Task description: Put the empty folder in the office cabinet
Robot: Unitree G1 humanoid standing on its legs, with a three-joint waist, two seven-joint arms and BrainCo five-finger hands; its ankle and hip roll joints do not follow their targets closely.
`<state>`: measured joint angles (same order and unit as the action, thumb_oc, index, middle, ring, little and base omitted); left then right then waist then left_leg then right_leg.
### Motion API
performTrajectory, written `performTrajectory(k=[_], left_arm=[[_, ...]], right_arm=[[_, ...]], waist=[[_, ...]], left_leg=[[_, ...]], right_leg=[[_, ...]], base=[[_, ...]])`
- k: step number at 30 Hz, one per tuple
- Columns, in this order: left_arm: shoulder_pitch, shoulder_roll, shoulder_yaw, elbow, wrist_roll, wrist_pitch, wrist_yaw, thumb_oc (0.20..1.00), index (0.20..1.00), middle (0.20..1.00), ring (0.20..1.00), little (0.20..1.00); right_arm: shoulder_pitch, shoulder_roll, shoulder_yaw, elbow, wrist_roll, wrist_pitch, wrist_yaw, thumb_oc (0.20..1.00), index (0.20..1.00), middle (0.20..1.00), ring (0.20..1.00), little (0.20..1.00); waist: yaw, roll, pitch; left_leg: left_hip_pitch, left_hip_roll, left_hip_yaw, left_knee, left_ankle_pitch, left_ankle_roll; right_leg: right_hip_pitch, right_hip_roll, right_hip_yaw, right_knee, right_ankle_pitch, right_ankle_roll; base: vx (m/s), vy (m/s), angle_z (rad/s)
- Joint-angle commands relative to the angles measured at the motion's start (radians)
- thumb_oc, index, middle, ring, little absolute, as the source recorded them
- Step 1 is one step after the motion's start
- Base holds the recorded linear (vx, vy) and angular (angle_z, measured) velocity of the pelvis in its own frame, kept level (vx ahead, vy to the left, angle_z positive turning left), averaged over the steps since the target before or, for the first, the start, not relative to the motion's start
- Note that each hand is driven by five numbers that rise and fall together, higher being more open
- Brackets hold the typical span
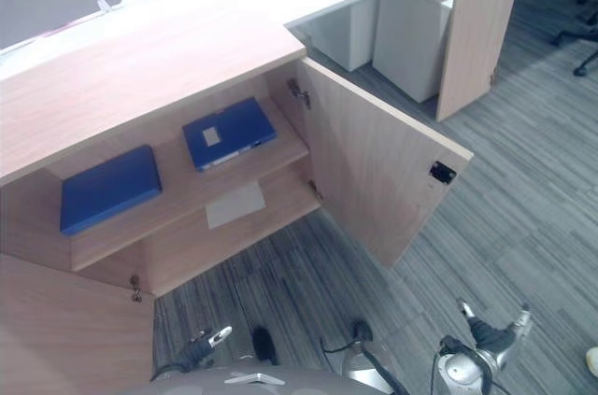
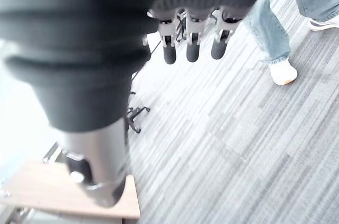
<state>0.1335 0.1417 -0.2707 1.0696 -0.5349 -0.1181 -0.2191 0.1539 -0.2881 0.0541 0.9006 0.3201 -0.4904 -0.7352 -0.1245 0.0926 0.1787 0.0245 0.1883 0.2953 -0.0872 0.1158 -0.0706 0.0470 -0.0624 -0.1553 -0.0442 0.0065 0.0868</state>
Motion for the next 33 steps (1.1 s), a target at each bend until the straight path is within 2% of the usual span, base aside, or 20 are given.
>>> performTrajectory(k=[1, 2, 4, 6, 9, 15, 16, 17, 18, 20, 21, 26, 29, 33], left_arm=[[-0.043, 0.082, -0.008, 0.014, 0.069, -0.018, -0.013, 1.000, 1.000, 1.000, 1.000, 1.000], [-0.043, 0.082, -0.008, 0.014, 0.069, -0.018, -0.013, 1.000, 1.000, 1.000, 1.000, 1.000], [-0.035, 0.103, -0.024, 0.006, 0.112, 0.007, -0.025, 1.000, 1.000, 1.000, 1.000, 1.000], [-0.027, 0.134, -0.033, 0.007, 0.157, 0.027, -0.041, 1.000, 1.000, 1.000, 1.000, 1.000], [-0.030, 0.170, -0.050, 0.013, 0.192, 0.045, -0.065, 1.000, 1.000, 1.000, 1.000, 1.000], [-0.035, 0.192, -0.085, 0.015, 0.201, 0.057, -0.078, 1.000, 1.000, 1.000, 1.000, 1.000], [-0.041, 0.194, -0.100, 0.026, 0.189, 0.049, -0.081, 1.000, 1.000, 1.000, 1.000, 1.000], [-0.042, 0.194, -0.103, 0.028, 0.189, 0.048, -0.081, 1.000, 1.000, 1.000, 1.000, 1.000], [-0.043, 0.196, -0.106, 0.038, 0.191, 0.040, -0.084, 1.000, 1.000, 1.000, 1.000, 1.000], [-0.044, 0.198, -0.099, 0.045, 0.188, 0.035, -0.090, 1.000, 1.000, 1.000, 1.000, 1.000], [-0.042, 0.200, -0.082, 0.055, 0.187, 0.028, -0.097, 1.000, 1.000, 1.000, 1.000, 1.000], [-0.046, 0.196, -0.033, 0.073, 0.185, 0.023, -0.108, 1.000, 1.000, 1.000, 1.000, 1.000], [-0.046, 0.191, 0.004, 0.068, 0.190, 0.021, -0.107, 1.000, 1.000, 1.000, 1.000, 1.000], [-0.038, 0.184, 0.027, 0.055, 0.178, -0.007, -0.109, 1.000, 1.000, 1.000, 1.000, 1.000]], right_arm=[[-0.144, -0.025, -0.058, 0.010, 0.083, -0.142, 0.049, 1.000, 1.000, 1.000, 1.000, 1.000], [-0.144, -0.025, -0.058, 0.010, 0.083, -0.142, 0.049, 1.000, 1.000, 1.000, 1.000, 1.000], [-0.197, -0.053, -0.065, 0.026, 0.156, -0.122, 0.157, 1.000, 1.000, 1.000, 1.000, 1.000], [-0.252, -0.087, -0.079, 0.045, 0.212, -0.080, 0.219, 1.000, 1.000, 1.000, 1.000, 1.000], [-0.337, -0.160, -0.117, 0.084, 0.306, -0.040, 0.250, 1.000, 1.000, 1.000, 1.000, 1.000], [-0.449, -0.251, -0.159, 0.096, 0.344, 0.019, 0.264, 1.000, 1.000, 1.000, 1.000, 1.000], [-0.497, -0.291, -0.149, 0.096, 0.310, 0.048, 0.316, 1.000, 1.000, 1.000, 1.000, 1.000], [-0.505, -0.296, -0.145, 0.094, 0.298, 0.048, 0.326, 1.000, 1.000, 1.000, 1.000, 1.000], [-0.539, -0.322, -0.115, 0.088, 0.261, 0.078, 0.405, 1.000, 1.000, 1.000, 1.000, 1.000], [-0.561, -0.337, -0.085, 0.075, 0.243, 0.094, 0.447, 1.000, 1.000, 1.000, 1.000, 1.000], [-0.571, -0.347, -0.051, 0.043, 0.257, 0.108, 0.538, 1.000, 1.000, 1.000, 1.000, 1.000], [-0.546, -0.340, 0.005, -0.049, 0.215, 0.132, 0.708, 1.000, 1.000, 1.000, 1.000, 1.000], [-0.478, -0.312, 0.041, -0.144, 0.187, 0.143, 0.802, 1.000, 1.000, 1.000, 1.000, 1.000], [-0.435, -0.287, 0.098, -0.210, 0.127, 0.141, 0.858, 1.000, 1.000, 1.000, 1.000, 1.000]], waist=[[0.040, -0.052, 0.038], [0.040, -0.052, 0.038], [0.065, -0.046, 0.023], [0.089, -0.040, 0.011], [0.115, -0.034, -0.005], [0.130, -0.009, -0.004], [0.132, 0.008, 0.002], [0.132, 0.011, 0.003], [0.134, 0.023, 0.009], [0.131, 0.028, 0.013], [0.127, 0.030, 0.019], [0.114, 0.017, 0.033], [0.109, -0.006, 0.042], [0.108, -0.024, 0.053]], left_leg=[[0.063, -0.139, 0.010, 0.024, -0.140, 0.072], [0.063, -0.139, 0.010, 0.024, -0.140, 0.072], [0.070, -0.138, -0.012, 0.017, -0.135, 0.063], [0.074, -0.138, -0.030, 0.011, -0.132, 0.056], [0.075, -0.139, -0.049, 0.003, -0.125, 0.046], [0.063, -0.145, -0.065, 0.003, -0.118, 0.037], [0.049, -0.152, -0.073, 0.004, -0.111, 0.033], [0.046, -0.153, -0.074, 0.004, -0.110, 0.032], [0.038, -0.157, -0.080, 0.004, -0.103, 0.028], [0.035, -0.158, -0.081, 0.004, -0.099, 0.024], [0.029, -0.157, -0.077, 0.005, -0.094, 0.019], [0.017, -0.143, -0.058, 0.018, -0.083, 0.011], [0.006, -0.124, -0.035, 0.039, -0.081, 0.005], [-0.011, -0.110, -0.026, 0.068, -0.080, 0.000]], right_leg=[[0.050, -0.047, -0.043, 0.014, -0.025, -0.007], [0.050, -0.047, -0.043, 0.014, -0.025, -0.007], [0.069, -0.044, -0.069, -0.001, -0.029, -0.015], [0.082, -0.042, -0.093, -0.010, -0.034, -0.021], [0.095, -0.036, -0.116, -0.023, -0.035, -0.025], [0.088, -0.034, -0.126, -0.018, -0.044, -0.033], [0.076, -0.036, -0.125, -0.012, -0.049, -0.038], [0.074, -0.036, -0.125, -0.011, -0.050, -0.039], [0.068, -0.037, -0.123, -0.010, -0.051, -0.041], [0.066, -0.038, -0.122, -0.010, -0.051, -0.041], [0.065, -0.038, -0.119, -0.009, -0.050, -0.041], [0.067, -0.038, -0.113, -0.002, -0.056, -0.043], [0.074, -0.035, -0.121, -0.002, -0.058, -0.047], [0.077, -0.030, -0.122, -0.002, -0.059, -0.053]], base=[[0.09, -0.228, 0.05], [0.07, -0.162, 0.11], [0.09, -0.217, 0.24], [0.08, -0.201, 0.35], [0.05, -0.179, 0.36], [0.00, -0.063, 0.20], [-0.10, 0.011, 0.07], [-0.12, 0.028, 0.04], [-0.07, 0.020, 0.06], [-0.05, 0.016, 0.07], [-0.05, 0.007, 0.06], [-0.04, -0.014, -0.02], [-0.04, -0.066, -0.11], [-0.05, -0.037, -0.06]])
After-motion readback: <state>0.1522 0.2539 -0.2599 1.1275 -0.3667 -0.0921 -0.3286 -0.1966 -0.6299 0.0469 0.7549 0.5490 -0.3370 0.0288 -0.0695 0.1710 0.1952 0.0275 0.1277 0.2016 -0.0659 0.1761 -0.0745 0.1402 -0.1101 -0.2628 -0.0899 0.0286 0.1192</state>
